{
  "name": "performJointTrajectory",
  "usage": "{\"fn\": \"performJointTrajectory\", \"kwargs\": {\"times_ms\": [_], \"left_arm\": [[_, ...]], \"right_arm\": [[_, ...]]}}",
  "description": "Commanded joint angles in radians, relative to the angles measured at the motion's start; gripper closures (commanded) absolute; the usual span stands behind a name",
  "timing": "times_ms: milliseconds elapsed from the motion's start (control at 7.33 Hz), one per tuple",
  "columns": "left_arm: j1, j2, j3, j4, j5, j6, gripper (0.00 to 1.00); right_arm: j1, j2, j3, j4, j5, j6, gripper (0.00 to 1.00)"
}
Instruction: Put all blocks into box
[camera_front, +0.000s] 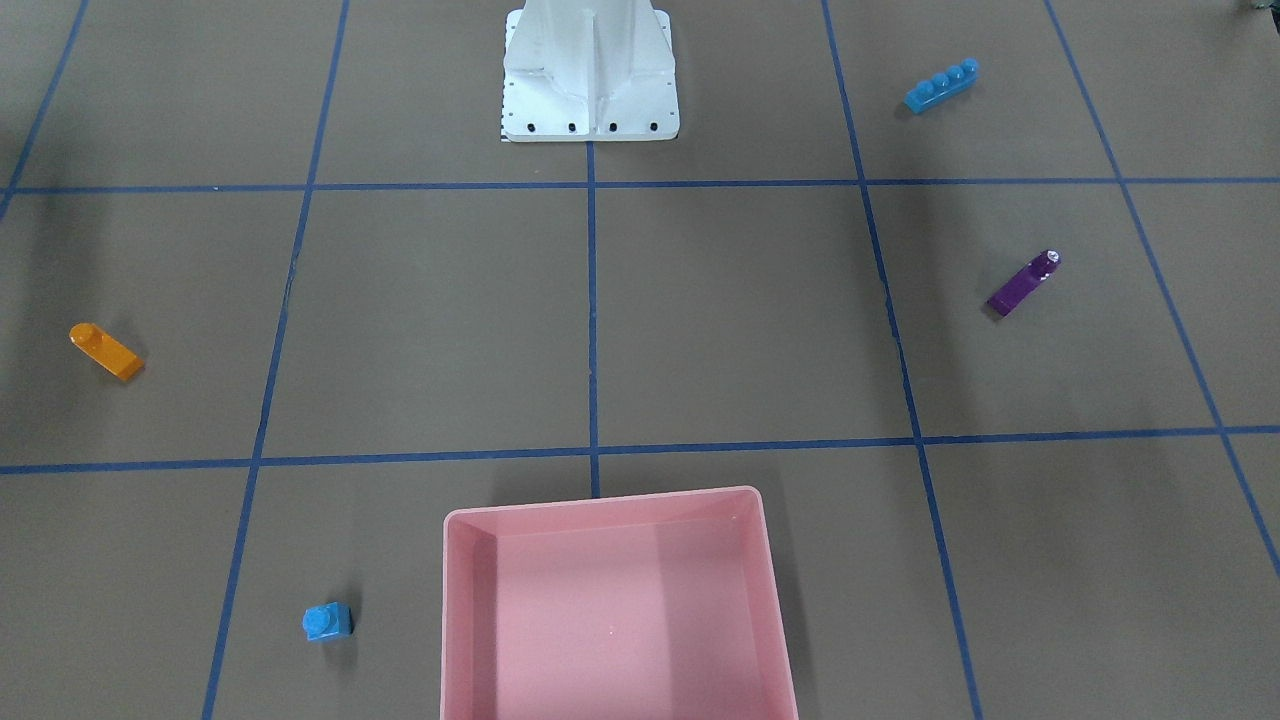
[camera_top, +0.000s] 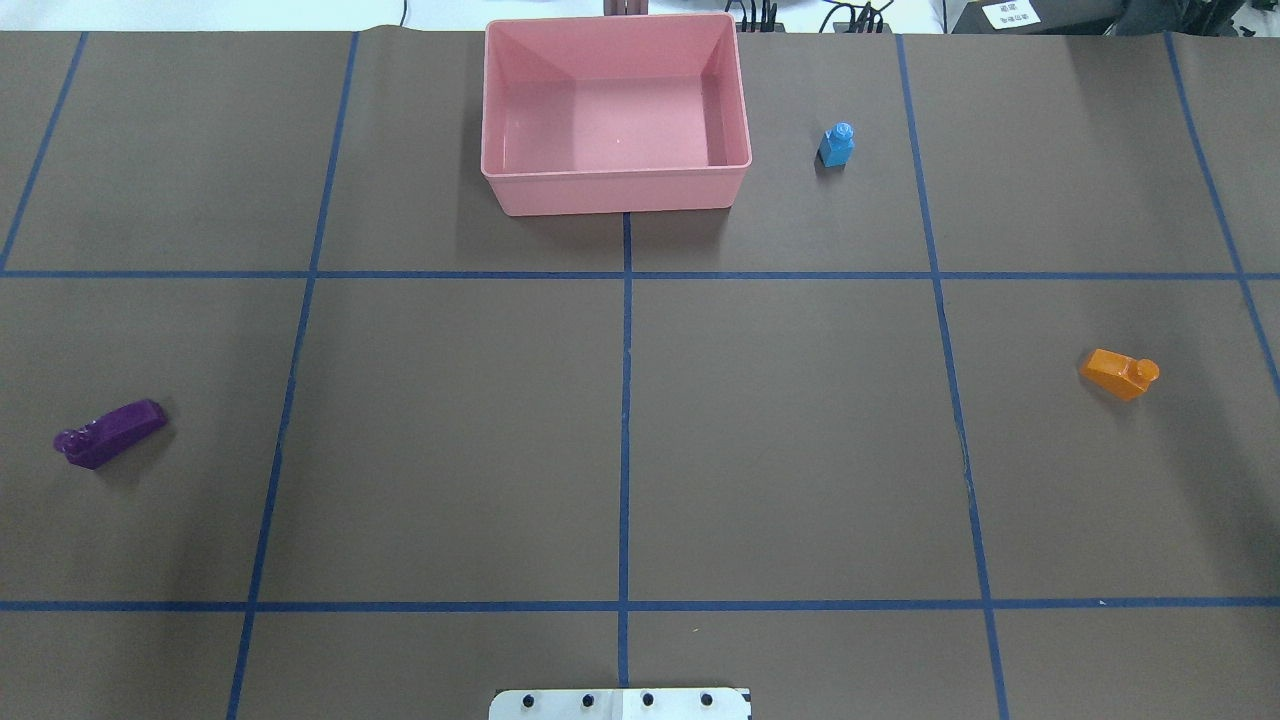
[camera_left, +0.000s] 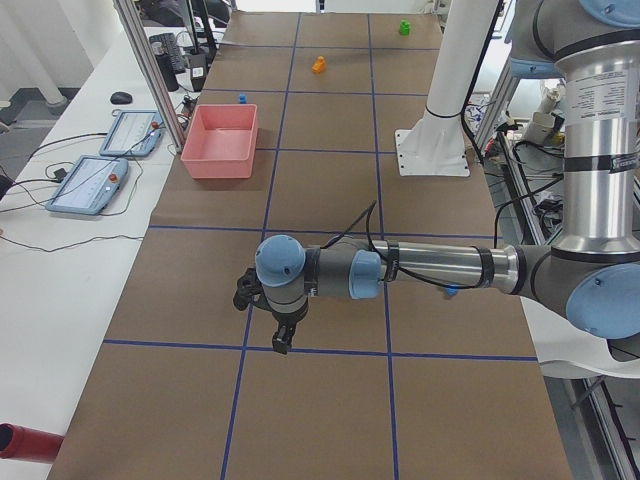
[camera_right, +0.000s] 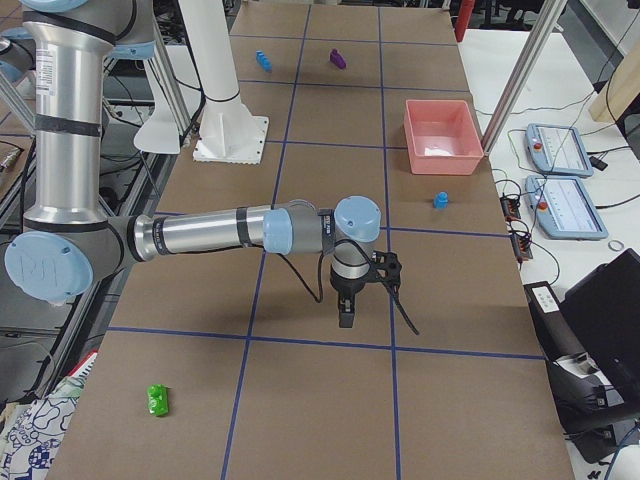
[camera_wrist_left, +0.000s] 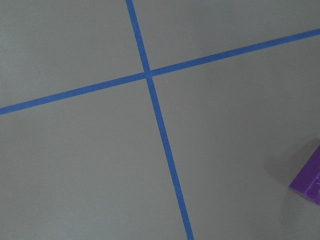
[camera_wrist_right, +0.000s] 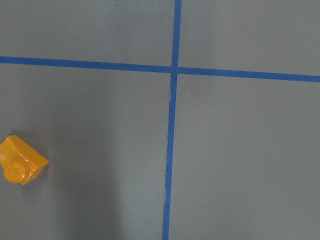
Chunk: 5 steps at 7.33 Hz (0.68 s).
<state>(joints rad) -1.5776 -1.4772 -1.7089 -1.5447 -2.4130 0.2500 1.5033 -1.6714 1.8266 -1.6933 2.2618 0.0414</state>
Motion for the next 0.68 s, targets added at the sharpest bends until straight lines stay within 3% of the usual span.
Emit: {"fn": "performJointTrajectory", "kwargs": {"times_ms": [0, 545], "left_arm": [[-0.001, 0.009, 0.003, -0.05, 0.008, 0.011, 0.0], [-0.001, -0.008, -0.003, -0.06, 0.006, 0.0, 0.0]], "right_arm": [[0.0, 0.007, 0.0, 0.001, 0.001, 0.0, 0.0], [-0.034, 0.042, 0.079, 0.009, 0.034, 0.008, 0.0]]}}
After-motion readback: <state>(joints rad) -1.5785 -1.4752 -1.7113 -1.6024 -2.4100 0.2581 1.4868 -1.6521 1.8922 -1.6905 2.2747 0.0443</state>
